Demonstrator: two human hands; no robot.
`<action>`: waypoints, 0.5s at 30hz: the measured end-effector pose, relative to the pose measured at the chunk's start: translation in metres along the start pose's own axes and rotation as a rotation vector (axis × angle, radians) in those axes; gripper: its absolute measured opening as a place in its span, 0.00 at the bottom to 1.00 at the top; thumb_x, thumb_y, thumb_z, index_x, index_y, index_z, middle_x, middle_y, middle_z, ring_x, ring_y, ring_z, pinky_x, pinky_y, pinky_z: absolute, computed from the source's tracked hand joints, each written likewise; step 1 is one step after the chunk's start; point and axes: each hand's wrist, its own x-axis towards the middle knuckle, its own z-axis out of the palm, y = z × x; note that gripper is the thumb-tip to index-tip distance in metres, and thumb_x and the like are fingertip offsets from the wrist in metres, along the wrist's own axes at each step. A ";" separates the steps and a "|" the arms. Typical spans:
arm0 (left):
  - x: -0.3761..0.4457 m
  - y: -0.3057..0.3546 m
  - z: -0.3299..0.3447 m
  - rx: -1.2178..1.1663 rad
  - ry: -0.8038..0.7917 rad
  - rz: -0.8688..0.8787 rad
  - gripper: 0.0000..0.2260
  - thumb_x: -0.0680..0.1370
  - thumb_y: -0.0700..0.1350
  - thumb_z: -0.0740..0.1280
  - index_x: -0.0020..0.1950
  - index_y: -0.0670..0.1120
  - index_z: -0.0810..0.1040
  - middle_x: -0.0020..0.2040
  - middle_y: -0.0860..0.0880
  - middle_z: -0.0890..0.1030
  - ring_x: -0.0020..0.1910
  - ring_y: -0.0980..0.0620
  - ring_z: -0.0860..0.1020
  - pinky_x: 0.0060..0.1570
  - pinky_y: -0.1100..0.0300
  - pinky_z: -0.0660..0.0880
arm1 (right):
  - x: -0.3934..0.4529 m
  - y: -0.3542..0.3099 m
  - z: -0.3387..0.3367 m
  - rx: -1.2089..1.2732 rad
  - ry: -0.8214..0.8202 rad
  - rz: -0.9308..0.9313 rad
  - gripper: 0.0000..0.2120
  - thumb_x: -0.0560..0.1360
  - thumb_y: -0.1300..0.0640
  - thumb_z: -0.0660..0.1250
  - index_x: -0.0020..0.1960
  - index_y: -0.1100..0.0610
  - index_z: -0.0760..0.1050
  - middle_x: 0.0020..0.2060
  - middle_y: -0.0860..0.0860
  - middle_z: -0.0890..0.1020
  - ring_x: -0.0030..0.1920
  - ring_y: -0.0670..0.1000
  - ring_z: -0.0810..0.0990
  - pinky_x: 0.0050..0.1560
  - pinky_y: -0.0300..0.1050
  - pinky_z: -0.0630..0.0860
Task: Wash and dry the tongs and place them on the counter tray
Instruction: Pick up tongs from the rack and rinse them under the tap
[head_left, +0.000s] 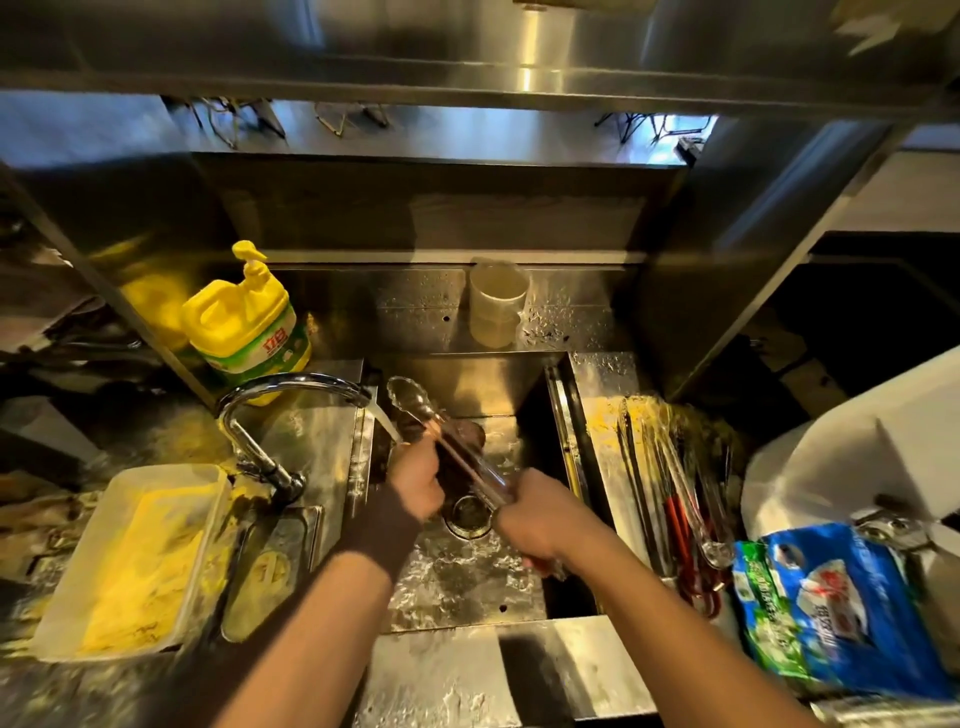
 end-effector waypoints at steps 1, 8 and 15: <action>0.001 0.001 -0.001 -0.018 0.015 0.017 0.14 0.79 0.44 0.65 0.63 0.41 0.77 0.57 0.38 0.78 0.50 0.43 0.79 0.58 0.47 0.76 | 0.000 -0.001 0.002 0.001 -0.009 -0.003 0.04 0.73 0.63 0.61 0.43 0.57 0.73 0.28 0.54 0.77 0.19 0.48 0.74 0.22 0.40 0.72; 0.016 0.018 -0.020 0.250 0.457 0.247 0.21 0.81 0.47 0.64 0.70 0.36 0.71 0.66 0.35 0.77 0.63 0.36 0.78 0.63 0.38 0.75 | -0.011 0.007 -0.022 -0.190 -0.038 -0.017 0.11 0.70 0.61 0.62 0.51 0.57 0.75 0.31 0.53 0.78 0.23 0.48 0.76 0.25 0.41 0.72; 0.006 -0.014 -0.038 0.485 0.475 0.174 0.23 0.80 0.52 0.63 0.70 0.39 0.72 0.69 0.37 0.75 0.65 0.37 0.76 0.62 0.44 0.76 | -0.031 0.026 -0.052 -0.781 0.419 -0.208 0.24 0.70 0.55 0.66 0.66 0.49 0.75 0.39 0.49 0.77 0.40 0.53 0.80 0.37 0.47 0.77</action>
